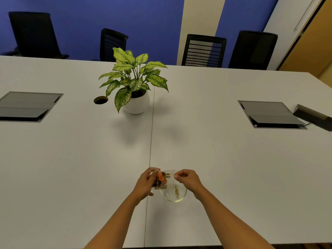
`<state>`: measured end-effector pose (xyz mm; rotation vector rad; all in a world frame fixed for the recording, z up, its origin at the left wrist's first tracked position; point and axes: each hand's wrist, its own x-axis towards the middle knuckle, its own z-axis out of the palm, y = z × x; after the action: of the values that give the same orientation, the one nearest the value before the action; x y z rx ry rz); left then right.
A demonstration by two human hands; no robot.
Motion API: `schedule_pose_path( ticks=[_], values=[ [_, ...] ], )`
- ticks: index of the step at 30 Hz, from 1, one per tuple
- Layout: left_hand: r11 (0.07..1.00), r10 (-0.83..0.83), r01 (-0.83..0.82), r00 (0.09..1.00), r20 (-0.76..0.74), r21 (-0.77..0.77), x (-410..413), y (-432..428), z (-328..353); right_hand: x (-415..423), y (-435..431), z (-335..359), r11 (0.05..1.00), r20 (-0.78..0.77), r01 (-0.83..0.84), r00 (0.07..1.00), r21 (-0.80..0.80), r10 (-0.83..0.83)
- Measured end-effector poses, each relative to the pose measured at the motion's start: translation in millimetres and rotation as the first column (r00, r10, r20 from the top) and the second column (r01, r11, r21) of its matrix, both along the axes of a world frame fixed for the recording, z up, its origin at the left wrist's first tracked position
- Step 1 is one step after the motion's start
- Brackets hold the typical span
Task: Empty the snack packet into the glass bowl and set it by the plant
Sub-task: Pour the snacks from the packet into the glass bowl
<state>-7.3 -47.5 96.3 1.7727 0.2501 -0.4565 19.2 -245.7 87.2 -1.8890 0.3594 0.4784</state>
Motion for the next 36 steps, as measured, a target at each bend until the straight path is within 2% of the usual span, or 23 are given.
schedule_pose_path(
  ticks=[10, 36],
  values=[
    [0.995, -0.016, 0.014, 1.0, 0.025, 0.1, 6, -4, 3, 4, -1, -8, 0.997, 0.019, 0.02, 1.0, -0.073, -0.018],
    [0.999, 0.031, -0.032, 0.999, 0.01, 0.044, 3, -6, 4, 5, -8, -8, 0.996, 0.029, -0.008, 1.0, -0.093, 0.011]
  ],
)
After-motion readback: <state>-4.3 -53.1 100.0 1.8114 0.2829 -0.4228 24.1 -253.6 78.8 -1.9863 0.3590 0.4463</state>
